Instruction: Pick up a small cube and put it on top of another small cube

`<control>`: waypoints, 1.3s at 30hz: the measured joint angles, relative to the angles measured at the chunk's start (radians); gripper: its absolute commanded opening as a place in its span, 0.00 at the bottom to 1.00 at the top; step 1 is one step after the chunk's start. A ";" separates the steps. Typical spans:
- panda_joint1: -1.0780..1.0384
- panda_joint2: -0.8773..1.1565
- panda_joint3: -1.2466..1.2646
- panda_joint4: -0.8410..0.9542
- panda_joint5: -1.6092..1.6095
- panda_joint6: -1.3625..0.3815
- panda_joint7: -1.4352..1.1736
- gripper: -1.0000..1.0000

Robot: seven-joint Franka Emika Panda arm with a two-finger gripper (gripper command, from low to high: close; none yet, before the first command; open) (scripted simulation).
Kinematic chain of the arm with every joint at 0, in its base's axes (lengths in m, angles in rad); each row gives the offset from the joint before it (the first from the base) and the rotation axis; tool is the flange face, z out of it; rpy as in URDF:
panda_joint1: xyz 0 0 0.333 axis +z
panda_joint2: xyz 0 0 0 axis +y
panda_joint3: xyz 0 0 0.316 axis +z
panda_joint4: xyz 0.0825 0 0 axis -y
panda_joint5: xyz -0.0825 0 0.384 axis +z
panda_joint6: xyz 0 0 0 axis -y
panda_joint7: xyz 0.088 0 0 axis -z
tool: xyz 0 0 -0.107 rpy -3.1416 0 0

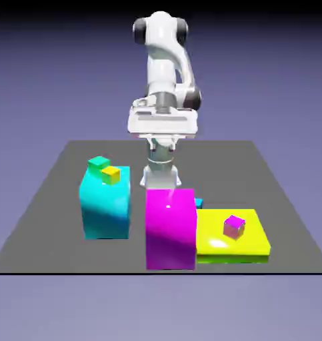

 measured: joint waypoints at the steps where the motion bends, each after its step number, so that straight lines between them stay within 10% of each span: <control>1: -0.005 0.011 0.036 0.006 0.028 -0.016 -0.009 0.50; 18: 0.189 0.403 0.244 -0.156 0.475 -0.490 0.368 0.50; 29: 0.181 0.700 0.310 -0.134 0.661 -0.231 0.247 0.50; 30: 0.179 0.724 0.319 -0.131 0.677 -0.210 0.234 0.00; 39: 0.205 0.471 0.223 -0.159 0.507 -0.433 0.363 0.00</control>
